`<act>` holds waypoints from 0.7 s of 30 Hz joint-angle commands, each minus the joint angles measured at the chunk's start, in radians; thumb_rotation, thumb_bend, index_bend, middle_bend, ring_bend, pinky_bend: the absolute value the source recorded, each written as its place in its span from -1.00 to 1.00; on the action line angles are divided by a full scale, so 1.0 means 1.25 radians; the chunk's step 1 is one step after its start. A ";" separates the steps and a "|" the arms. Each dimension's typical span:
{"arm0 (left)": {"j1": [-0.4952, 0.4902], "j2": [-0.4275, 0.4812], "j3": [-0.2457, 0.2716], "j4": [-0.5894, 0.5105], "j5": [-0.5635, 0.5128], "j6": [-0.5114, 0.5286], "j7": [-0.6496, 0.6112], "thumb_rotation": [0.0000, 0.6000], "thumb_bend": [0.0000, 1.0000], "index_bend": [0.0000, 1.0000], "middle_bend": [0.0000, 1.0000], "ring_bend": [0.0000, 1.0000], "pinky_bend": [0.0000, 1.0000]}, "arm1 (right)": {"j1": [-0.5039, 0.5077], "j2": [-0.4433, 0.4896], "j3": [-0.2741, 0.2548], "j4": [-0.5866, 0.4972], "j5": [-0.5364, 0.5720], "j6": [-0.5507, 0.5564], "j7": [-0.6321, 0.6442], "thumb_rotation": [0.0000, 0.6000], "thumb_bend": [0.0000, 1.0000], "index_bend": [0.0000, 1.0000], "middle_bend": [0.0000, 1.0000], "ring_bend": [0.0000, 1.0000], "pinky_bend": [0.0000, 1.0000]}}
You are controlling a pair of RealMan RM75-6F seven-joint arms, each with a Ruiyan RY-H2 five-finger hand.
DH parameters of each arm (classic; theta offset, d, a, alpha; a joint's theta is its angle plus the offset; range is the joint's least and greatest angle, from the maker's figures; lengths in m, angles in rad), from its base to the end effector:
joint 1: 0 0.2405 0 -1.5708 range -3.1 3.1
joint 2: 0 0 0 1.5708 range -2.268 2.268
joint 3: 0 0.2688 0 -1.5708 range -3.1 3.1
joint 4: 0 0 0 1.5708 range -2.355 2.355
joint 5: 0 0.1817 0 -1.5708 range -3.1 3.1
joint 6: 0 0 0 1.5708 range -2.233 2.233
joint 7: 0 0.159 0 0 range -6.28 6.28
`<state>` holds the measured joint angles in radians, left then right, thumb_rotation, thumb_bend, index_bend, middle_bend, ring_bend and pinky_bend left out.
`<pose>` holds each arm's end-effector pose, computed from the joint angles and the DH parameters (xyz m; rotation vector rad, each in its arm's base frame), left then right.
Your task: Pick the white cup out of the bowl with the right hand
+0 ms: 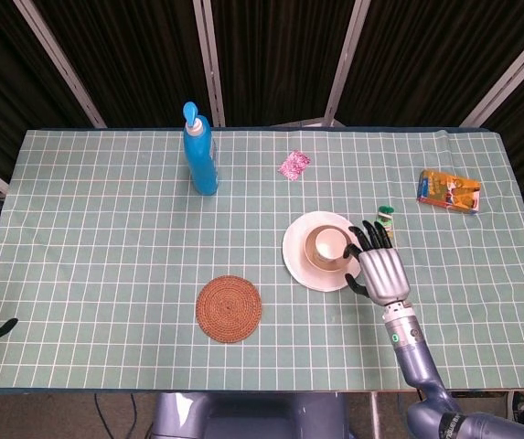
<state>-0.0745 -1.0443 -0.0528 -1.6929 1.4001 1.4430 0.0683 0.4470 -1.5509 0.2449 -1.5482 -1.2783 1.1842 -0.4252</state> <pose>-0.3190 0.1902 0.2078 -1.3390 -0.9339 -0.7829 -0.2048 -0.3146 0.0476 1.5857 -0.8804 0.9776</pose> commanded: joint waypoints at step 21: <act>-0.002 0.006 -0.003 -0.001 -0.006 -0.005 -0.017 1.00 -1.00 -1.00 -1.00 -1.00 -1.00 | 0.074 -0.083 0.017 0.100 0.078 -0.040 0.006 1.00 -0.48 -0.02 -0.68 -1.00 -1.00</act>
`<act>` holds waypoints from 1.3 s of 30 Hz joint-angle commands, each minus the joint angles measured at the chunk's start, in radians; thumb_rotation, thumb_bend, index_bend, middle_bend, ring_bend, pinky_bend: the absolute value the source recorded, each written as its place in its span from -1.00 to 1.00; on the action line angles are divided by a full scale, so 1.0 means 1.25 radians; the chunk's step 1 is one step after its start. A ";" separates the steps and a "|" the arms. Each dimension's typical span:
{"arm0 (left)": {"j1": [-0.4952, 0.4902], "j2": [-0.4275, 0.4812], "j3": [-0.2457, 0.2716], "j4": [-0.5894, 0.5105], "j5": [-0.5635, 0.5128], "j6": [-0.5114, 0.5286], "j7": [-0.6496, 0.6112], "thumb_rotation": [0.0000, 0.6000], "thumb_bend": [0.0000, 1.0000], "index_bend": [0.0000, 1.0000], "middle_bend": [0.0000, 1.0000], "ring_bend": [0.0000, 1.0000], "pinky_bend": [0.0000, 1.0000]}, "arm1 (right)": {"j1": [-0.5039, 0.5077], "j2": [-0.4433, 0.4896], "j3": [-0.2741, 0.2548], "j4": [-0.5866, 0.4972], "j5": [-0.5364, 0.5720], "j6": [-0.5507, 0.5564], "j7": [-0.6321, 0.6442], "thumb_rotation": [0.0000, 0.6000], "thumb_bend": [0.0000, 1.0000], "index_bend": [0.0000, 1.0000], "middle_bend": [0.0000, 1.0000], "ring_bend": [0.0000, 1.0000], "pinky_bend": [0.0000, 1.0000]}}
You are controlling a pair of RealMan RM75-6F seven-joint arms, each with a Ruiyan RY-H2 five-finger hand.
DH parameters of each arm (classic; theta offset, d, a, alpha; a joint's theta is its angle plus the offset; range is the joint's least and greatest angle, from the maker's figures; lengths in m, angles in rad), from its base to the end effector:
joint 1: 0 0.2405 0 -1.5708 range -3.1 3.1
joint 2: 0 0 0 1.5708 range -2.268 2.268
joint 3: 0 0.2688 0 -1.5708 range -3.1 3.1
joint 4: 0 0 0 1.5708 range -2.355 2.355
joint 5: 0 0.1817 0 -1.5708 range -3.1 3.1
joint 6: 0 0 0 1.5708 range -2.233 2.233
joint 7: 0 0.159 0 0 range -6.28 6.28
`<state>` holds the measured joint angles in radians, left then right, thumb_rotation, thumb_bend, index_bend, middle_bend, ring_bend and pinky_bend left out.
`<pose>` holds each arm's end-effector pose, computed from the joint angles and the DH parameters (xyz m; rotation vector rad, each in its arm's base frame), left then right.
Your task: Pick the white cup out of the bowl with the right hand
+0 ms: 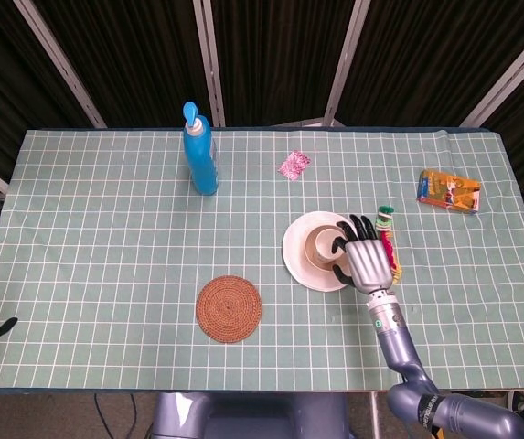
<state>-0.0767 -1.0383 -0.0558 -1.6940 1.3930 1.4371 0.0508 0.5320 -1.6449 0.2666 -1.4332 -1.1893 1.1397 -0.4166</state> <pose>-0.3196 0.1913 0.2096 -1.3304 -0.9468 -0.7900 -0.1962 -0.3384 0.0200 1.5822 -0.9303 0.9648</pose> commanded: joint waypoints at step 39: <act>-0.001 -0.001 0.002 -0.009 0.009 0.006 0.016 1.00 -1.00 -1.00 -1.00 -1.00 -1.00 | -0.142 0.205 -0.057 -0.096 -0.079 0.197 0.148 1.00 -0.14 0.25 -0.56 -1.00 -1.00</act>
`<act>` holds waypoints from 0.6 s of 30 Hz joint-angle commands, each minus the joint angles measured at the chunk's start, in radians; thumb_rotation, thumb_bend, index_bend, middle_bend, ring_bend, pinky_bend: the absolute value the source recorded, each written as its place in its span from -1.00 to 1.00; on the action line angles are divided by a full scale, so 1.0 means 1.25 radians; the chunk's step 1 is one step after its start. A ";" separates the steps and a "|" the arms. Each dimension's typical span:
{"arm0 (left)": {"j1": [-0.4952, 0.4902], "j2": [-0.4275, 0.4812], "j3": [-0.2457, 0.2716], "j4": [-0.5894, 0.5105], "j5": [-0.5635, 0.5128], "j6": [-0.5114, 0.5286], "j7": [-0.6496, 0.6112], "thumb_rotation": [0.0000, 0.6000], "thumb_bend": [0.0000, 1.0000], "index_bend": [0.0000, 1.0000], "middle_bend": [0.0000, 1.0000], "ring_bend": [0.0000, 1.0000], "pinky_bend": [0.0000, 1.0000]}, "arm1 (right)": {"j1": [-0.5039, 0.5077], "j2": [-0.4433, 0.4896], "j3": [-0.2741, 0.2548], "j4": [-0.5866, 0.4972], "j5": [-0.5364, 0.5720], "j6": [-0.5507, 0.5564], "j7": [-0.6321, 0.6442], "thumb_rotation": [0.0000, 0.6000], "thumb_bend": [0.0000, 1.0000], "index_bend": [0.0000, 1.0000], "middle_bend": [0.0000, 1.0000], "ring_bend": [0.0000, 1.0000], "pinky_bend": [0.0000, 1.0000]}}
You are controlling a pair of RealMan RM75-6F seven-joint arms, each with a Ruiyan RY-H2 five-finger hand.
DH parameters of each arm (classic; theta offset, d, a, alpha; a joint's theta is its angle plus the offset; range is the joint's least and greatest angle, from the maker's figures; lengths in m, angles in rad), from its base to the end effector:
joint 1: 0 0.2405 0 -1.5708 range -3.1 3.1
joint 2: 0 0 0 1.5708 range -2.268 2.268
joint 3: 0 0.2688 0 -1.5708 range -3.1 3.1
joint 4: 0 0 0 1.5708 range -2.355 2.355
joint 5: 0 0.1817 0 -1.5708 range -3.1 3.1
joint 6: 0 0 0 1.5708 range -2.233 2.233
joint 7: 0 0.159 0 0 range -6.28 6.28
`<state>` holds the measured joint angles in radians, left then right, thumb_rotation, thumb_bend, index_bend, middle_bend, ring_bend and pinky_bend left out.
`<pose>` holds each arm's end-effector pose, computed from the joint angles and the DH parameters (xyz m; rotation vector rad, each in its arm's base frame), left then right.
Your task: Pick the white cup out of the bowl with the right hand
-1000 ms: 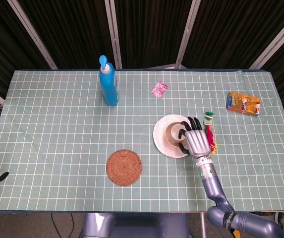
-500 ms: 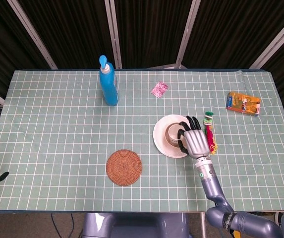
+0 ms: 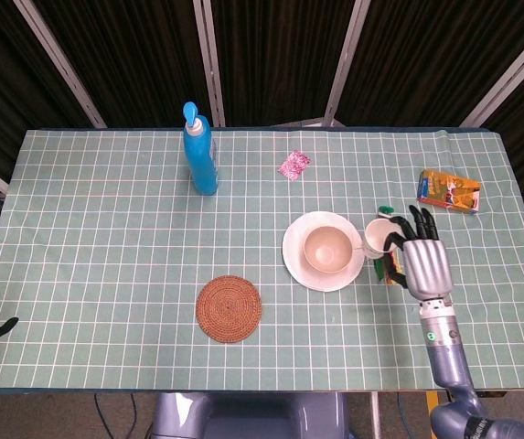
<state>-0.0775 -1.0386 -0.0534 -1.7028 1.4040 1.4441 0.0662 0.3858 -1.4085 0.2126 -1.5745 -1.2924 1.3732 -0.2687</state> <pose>-0.3161 0.1912 0.2087 -1.3420 -0.9340 -0.7930 -0.2386 -0.3036 0.1164 1.3835 -0.8379 1.0455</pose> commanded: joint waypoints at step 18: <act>-0.002 -0.003 0.001 -0.004 -0.006 -0.004 0.018 1.00 -1.00 -1.00 -1.00 -1.00 -1.00 | -0.079 -0.053 -0.024 0.276 0.126 -0.091 0.142 1.00 -0.17 0.25 -0.56 -1.00 -1.00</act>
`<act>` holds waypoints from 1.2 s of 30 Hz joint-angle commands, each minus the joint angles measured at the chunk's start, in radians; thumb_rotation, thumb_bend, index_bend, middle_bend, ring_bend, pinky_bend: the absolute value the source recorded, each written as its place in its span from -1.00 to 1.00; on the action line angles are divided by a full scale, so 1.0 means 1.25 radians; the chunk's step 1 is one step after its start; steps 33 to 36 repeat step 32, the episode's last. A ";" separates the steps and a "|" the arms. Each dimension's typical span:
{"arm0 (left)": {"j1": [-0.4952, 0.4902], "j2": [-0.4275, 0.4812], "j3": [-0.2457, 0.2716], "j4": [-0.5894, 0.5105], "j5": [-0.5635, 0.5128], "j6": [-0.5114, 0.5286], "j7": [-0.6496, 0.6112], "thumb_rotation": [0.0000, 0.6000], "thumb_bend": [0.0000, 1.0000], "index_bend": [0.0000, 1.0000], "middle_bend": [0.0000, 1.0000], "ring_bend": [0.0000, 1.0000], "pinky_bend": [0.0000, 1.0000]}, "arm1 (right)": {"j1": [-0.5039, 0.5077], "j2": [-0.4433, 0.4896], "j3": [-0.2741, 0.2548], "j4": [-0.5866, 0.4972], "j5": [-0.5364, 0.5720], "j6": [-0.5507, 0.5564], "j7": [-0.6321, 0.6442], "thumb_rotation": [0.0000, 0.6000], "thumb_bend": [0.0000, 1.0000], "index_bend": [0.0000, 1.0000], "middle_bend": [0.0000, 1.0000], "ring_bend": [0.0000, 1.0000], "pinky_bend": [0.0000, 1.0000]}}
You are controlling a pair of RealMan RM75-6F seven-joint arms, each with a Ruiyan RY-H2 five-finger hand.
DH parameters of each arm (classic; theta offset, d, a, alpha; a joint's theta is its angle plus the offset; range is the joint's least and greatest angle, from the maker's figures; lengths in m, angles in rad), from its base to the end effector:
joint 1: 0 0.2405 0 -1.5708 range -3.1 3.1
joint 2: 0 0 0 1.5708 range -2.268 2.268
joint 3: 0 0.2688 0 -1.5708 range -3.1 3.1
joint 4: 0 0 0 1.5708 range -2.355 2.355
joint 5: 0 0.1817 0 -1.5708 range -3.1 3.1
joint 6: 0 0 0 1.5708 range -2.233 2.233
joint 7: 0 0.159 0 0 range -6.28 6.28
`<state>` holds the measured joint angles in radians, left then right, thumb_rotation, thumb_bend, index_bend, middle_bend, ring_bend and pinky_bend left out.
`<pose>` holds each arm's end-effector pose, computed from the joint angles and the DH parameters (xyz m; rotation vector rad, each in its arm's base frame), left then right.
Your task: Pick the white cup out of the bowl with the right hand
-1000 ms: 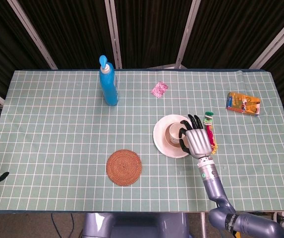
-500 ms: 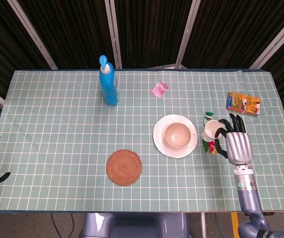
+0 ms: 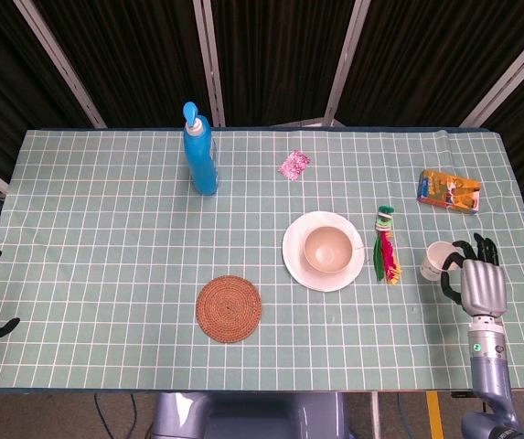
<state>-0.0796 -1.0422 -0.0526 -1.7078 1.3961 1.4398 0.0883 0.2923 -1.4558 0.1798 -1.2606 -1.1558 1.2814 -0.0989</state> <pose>-0.3162 0.1915 0.2067 -1.3458 -0.9307 -0.7770 -0.3462 -0.2843 0.1178 1.2260 -0.9735 0.7866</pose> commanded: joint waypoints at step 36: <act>0.000 -0.004 0.000 0.007 0.001 0.002 0.000 1.00 -1.00 -1.00 -1.00 -1.00 -1.00 | -0.090 0.151 -0.104 -0.218 -0.225 0.120 -0.015 1.00 -0.69 -1.00 -1.00 -1.00 -1.00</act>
